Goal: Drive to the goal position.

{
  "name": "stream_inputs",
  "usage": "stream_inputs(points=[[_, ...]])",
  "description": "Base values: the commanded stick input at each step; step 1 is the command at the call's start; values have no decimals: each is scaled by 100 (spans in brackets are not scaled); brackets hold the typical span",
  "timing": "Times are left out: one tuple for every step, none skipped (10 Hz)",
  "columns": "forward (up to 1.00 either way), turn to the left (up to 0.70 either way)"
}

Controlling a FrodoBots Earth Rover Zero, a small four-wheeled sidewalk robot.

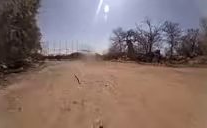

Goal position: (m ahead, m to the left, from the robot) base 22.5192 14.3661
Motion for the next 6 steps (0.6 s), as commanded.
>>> stream_inputs(points=[[100,0],[100,0],[100,0],[100,0],[100,0],[100,0]])
